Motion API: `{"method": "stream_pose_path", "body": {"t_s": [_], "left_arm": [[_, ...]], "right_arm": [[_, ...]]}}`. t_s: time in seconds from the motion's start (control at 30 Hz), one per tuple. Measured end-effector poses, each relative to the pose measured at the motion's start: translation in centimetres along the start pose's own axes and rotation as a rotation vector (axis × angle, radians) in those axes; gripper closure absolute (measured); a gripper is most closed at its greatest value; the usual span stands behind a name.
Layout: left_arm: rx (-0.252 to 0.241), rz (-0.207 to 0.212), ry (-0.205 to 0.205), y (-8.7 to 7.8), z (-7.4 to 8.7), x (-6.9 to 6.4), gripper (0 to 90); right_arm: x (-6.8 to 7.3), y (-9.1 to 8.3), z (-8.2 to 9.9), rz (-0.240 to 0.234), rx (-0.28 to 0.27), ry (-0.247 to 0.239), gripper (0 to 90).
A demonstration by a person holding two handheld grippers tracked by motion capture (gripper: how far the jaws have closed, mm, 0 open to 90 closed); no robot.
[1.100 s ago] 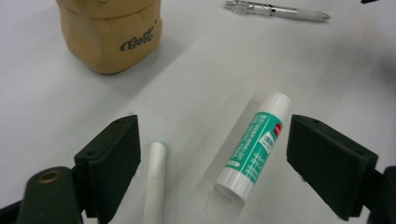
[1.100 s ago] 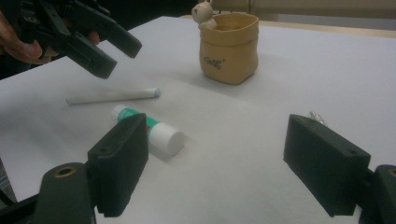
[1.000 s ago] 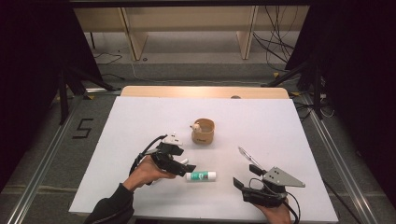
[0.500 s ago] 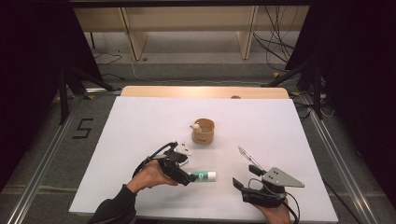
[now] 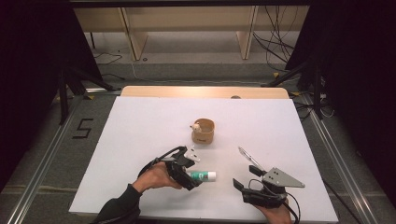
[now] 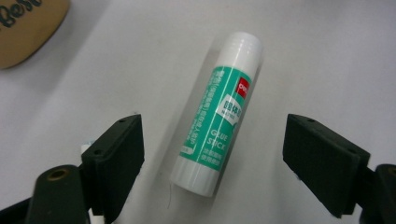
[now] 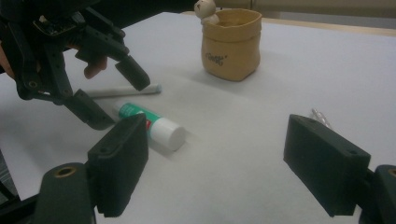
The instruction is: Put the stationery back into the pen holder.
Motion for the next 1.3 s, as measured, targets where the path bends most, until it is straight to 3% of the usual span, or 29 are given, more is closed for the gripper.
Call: {"method": "stream_pose_path", "body": {"t_s": [0.23, 0.53, 0.77, 0.9, 1.07, 1.3], "left_arm": [[0.044, 0.015, 0.04, 0.7, 0.0, -0.3, 26.2], [0.074, 0.038, 0.055, 0.7, 0.1, 0.7, 36.4], [0.1, 0.066, 0.073, 1.1, 0.2, 0.7, 43.3], [0.126, 0.067, 0.096, 1.5, 0.1, 0.7, 46.5], [0.14, 0.061, 0.088, 1.5, 0.1, 1.0, 53.8], [0.157, 0.041, 0.168, 1.4, 0.2, 0.5, 61.3]], "right_arm": [[0.3, 0.1, 0.0, -0.002, 0.006, -0.006, 22.9], [0.5, 0.2, 0.0, -0.006, 0.01, -0.013, 22.9], [0.5, 0.3, 0.0, -0.006, 0.011, -0.015, 22.9], [0.5, 0.3, 0.0, -0.006, 0.011, -0.014, 22.9], [0.6, 0.3, 0.0, -0.008, 0.015, -0.018, 22.9], [0.6, 0.4, 0.1, -0.007, 0.025, -0.021, 23.0]]}}
Point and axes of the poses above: each handheld gripper's, and its own axes: y roughly forward along the jaws, z roughly out of its underside, x roughly to its left, the point moved 4 cm from there along y, roughly forward along the jaws, and after that the axes turned 7 degrees about y, right-handed, at the moved point
